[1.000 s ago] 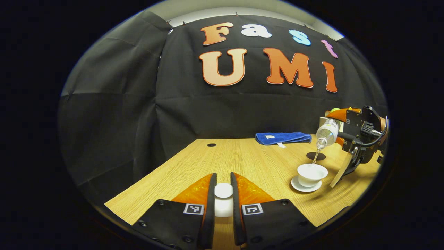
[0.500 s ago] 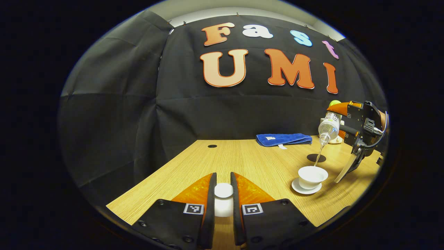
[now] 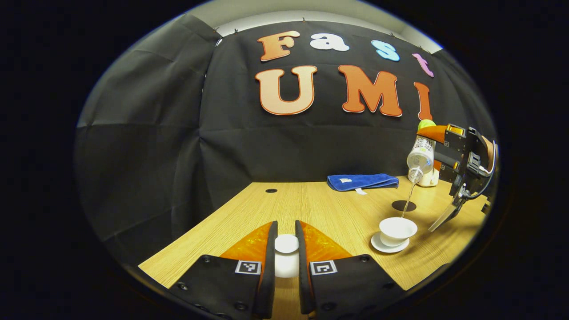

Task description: Open the teacup lid with one hand, grasp the water bottle and pour water into the teacup with the other hand; after pouring, place the water bottle on the coaster and then close the teacup lid.

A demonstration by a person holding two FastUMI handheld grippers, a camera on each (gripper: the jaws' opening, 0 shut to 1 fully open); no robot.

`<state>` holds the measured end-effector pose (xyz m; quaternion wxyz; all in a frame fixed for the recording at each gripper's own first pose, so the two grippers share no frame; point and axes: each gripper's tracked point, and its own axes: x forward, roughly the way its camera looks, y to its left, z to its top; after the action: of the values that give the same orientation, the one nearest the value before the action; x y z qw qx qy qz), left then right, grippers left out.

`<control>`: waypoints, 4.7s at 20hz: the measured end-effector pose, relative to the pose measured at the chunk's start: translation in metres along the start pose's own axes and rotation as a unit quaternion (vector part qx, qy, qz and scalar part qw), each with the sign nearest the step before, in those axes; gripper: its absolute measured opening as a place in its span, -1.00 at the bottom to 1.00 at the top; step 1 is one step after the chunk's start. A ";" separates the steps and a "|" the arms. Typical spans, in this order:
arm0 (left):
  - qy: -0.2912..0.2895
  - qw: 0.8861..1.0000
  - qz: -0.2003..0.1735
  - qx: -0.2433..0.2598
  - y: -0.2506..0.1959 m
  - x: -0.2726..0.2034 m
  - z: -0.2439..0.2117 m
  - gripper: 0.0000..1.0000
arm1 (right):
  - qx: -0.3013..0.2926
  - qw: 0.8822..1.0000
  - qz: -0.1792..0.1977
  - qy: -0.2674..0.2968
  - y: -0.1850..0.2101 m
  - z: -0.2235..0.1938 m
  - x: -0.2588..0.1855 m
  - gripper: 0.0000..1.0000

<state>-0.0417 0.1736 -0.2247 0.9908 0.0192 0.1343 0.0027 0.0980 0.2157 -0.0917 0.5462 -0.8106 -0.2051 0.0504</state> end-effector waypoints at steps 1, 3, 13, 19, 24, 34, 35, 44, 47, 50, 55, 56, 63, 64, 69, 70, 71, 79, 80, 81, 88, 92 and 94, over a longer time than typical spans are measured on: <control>-0.001 1.000 -0.001 0.001 -0.002 0.000 0.001 -0.48 | -0.005 1.000 -0.008 0.000 -0.003 0.000 0.000 0.26; -0.003 1.000 -0.001 0.004 -0.004 0.000 0.003 -0.48 | -0.006 1.000 -0.016 -0.004 -0.004 0.001 0.002 0.26; 0.004 1.000 -0.023 -0.001 -0.026 -0.005 0.006 -0.48 | 0.126 0.989 0.076 0.003 0.043 0.032 -0.020 0.27; -0.006 0.999 -0.040 -0.001 -0.052 -0.006 0.021 -0.48 | 0.331 0.929 0.162 0.037 0.079 0.045 -0.038 0.28; -0.013 0.998 -0.065 0.002 -0.084 0.002 0.029 -0.49 | 0.478 0.857 0.177 0.074 0.079 0.029 -0.036 0.28; -0.026 0.996 -0.090 0.009 -0.126 -0.004 0.044 -0.48 | 0.666 0.724 0.115 0.141 0.079 -0.043 -0.002 0.28; -0.029 0.995 -0.090 0.009 -0.128 -0.005 0.048 -0.48 | 0.686 0.705 0.109 0.144 0.080 -0.047 0.002 0.28; -0.042 0.995 -0.085 0.009 -0.137 -0.016 0.056 -0.51 | 0.832 0.513 0.157 0.141 0.121 -0.042 0.025 0.28; -0.030 0.996 -0.087 0.009 -0.142 -0.014 0.048 -0.48 | 0.838 0.492 0.184 0.146 0.149 -0.037 0.028 0.28; -0.028 0.996 -0.086 0.006 -0.144 -0.012 0.047 -0.48 | 0.836 0.483 0.204 0.161 0.172 -0.027 0.030 0.28; -0.020 0.996 -0.090 0.005 -0.151 -0.008 0.041 -0.48 | 0.824 0.485 0.238 0.170 0.196 -0.003 0.025 0.29; -0.018 0.996 -0.090 0.004 -0.152 -0.007 0.039 -0.48 | 0.821 0.486 0.244 0.172 0.201 0.000 0.024 0.29; -0.011 0.994 -0.107 -0.018 -0.172 0.008 0.037 -0.48 | 0.834 0.458 0.251 0.179 0.211 0.001 0.021 0.34; -0.013 0.993 -0.112 -0.020 -0.178 0.011 0.038 -0.48 | 0.835 0.455 0.253 0.177 0.211 0.002 0.019 0.36; -0.015 0.991 -0.132 -0.025 -0.210 0.030 0.033 -0.48 | 0.838 0.459 0.241 0.172 0.201 -0.010 0.009 0.80; -0.014 0.991 -0.132 -0.022 -0.214 0.033 0.029 -0.48 | 0.838 0.460 0.240 0.171 0.197 -0.012 0.006 0.84; -0.010 0.991 -0.132 -0.020 -0.217 0.037 0.026 -0.48 | 0.838 0.460 0.240 0.167 0.193 -0.015 0.002 0.92; 0.043 0.991 -0.129 0.011 -0.235 0.056 -0.016 -0.51 | 0.845 0.475 0.212 0.124 0.145 -0.037 -0.037 0.94; 0.046 0.991 -0.128 0.019 -0.236 0.059 -0.019 -0.48 | 0.843 0.479 0.211 0.122 0.141 -0.038 -0.042 0.94; 0.050 0.991 -0.124 0.027 -0.237 0.059 -0.021 -0.46 | 0.841 0.483 0.210 0.120 0.139 -0.039 -0.049 0.94; 0.062 0.991 -0.117 0.035 -0.239 0.060 -0.033 -0.43 | 0.844 0.492 0.187 0.107 0.111 -0.051 -0.080 0.94; 0.040 0.992 -0.110 0.037 -0.237 0.052 -0.018 0.08 | 0.844 0.495 0.172 0.113 0.104 -0.062 -0.095 0.94; 0.022 0.994 -0.104 0.032 -0.236 0.048 0.000 0.53 | 0.845 0.498 0.158 0.118 0.098 -0.070 -0.101 0.94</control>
<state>0.0049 -0.0613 -0.2470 0.9813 0.0371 0.1571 -0.1046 0.0543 0.0845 -0.1666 0.9727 0.0196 0.1327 0.1893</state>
